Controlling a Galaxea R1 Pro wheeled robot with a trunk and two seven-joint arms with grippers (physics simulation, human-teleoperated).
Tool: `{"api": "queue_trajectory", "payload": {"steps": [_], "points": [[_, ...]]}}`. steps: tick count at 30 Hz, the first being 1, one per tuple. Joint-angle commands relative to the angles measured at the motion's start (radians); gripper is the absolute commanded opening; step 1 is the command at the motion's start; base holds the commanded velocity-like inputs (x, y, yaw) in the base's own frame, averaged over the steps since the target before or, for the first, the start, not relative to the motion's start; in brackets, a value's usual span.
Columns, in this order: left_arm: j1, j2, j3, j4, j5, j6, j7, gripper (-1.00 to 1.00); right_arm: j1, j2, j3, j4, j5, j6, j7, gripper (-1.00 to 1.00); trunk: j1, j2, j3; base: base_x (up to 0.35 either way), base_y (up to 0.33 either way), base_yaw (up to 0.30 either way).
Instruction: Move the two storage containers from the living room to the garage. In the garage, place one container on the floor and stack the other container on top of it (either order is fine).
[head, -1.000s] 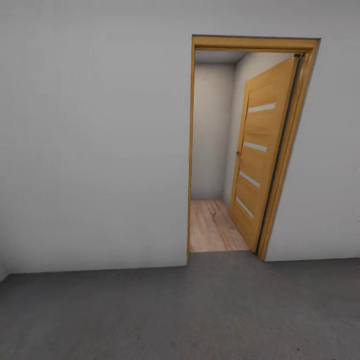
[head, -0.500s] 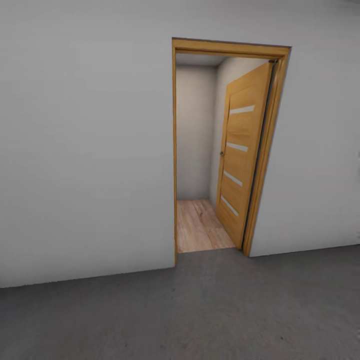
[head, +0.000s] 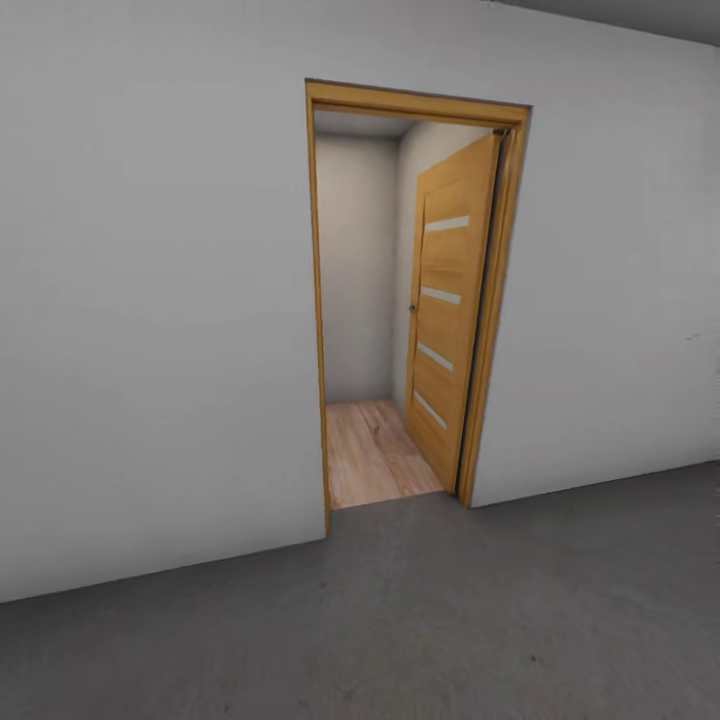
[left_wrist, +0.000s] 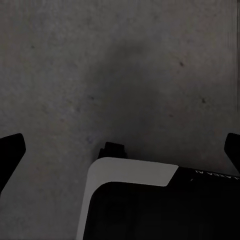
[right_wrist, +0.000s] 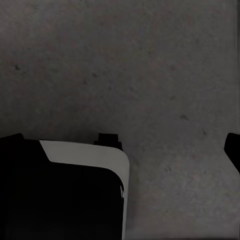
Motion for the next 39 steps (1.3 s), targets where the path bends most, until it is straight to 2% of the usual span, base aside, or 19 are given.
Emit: {"api": "queue_trajectory", "payload": {"steps": [1,32,35,39], "points": [[0.000,0.000,-0.009,0.000,0.009,-0.003,-0.001,1.00,-0.002,0.000,0.008,0.003,-0.008,-0.005,-0.001,1.00,0.000,-0.001,-0.001,0.000,0.000,-0.205],[0.000,0.000,-0.007,0.000,0.011,-0.003,-0.001,1.00,-0.002,-0.003,0.008,0.003,-0.008,-0.006,-0.001,1.00,0.000,-0.001,0.010,0.000,0.000,-0.233],[0.000,-0.003,-0.002,-0.001,0.014,-0.003,-0.001,1.00,-0.002,-0.004,0.008,0.003,-0.008,-0.006,-0.001,1.00,0.000,-0.001,0.010,0.000,0.000,-0.245],[0.000,-0.035,-0.001,0.001,0.015,-0.003,-0.002,1.00,-0.002,-0.005,0.008,0.003,-0.008,-0.006,-0.001,1.00,0.000,-0.001,0.010,0.000,0.000,-0.245]]}}
